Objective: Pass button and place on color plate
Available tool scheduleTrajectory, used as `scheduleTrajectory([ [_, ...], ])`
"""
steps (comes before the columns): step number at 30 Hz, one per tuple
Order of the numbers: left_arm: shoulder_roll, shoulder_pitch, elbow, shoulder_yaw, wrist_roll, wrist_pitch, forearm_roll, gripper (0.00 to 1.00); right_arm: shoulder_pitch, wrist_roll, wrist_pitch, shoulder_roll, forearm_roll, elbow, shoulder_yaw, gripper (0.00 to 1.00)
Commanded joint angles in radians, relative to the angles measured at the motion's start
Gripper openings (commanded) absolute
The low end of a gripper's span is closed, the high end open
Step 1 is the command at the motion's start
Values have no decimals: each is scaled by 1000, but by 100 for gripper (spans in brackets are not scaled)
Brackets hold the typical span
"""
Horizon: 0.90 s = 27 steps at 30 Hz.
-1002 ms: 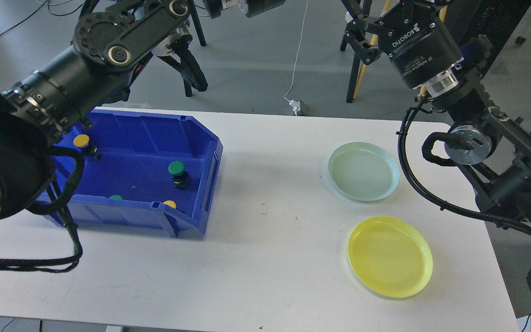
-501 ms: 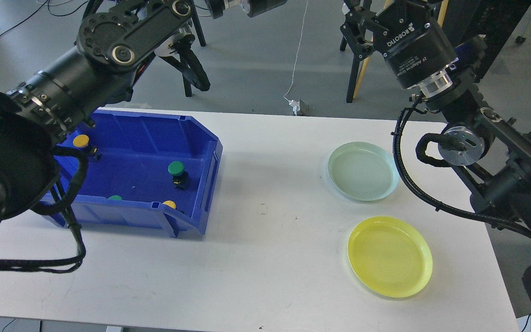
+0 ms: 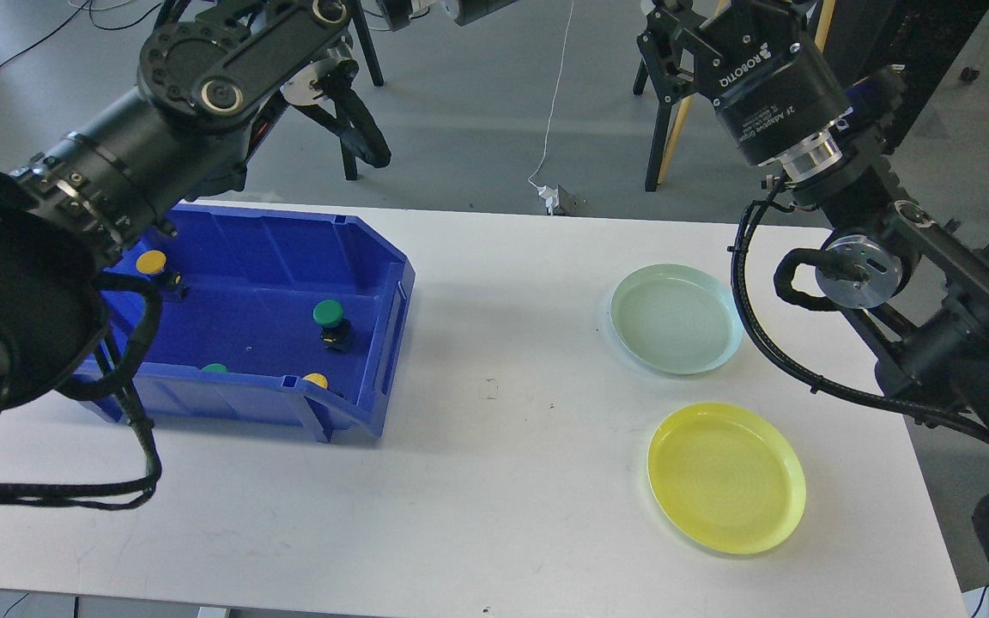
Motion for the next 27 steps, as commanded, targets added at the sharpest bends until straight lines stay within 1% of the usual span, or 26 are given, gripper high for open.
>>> scheduleTrajectory([
  [1, -1, 1, 0, 0, 0, 0, 0, 35, 1, 0, 2, 0, 0, 0, 2, 45],
  [3, -2, 2, 0, 0, 0, 0, 0, 35, 2, 0, 3, -2, 0, 0, 2, 42],
  [5, -2, 5, 1, 0, 0, 0, 0, 35, 7, 0, 3, -3, 0, -2, 2, 34],
  [7, -2, 5, 3, 0, 0, 0, 0, 35, 8, 0, 3, -5, 0, -2, 2, 32],
  [12, 1, 7, 4, 0, 0, 0, 0, 36, 13, 0, 5, -6, -3, -3, 2, 20],
  [15, 4, 7, 4, 0, 0, 0, 0, 36, 13, 0, 5, -5, -5, -3, 0, 16],
  [18, 5, 7, 4, 0, 1, 0, 0, 37, 13, 0, 5, -3, -5, -5, 0, 14],
  [19, 5, 7, 4, 2, 3, 0, 0, 40, 13, 0, 5, -3, -5, -5, 0, 14],
  [20, 7, 8, 6, 0, 3, 0, -2, 47, 13, 0, 5, -5, -9, -5, 0, 14],
  [21, 7, 8, 9, -2, 3, 0, -3, 57, 13, 0, 5, -5, -14, -5, 0, 14],
  [22, 7, 8, 18, -2, 3, 0, -6, 70, 13, 0, 5, -5, -17, -5, 0, 14],
  [23, 5, 10, 26, -2, 3, 0, -15, 80, 13, 0, 5, -3, -17, -5, 0, 14],
  [24, 4, 10, 33, -2, 1, 0, -28, 86, 13, 0, 5, -3, -18, -5, 0, 14],
  [27, 2, 10, 38, 0, 8, 0, -51, 94, 13, 0, 5, -3, -18, -6, 0, 14],
])
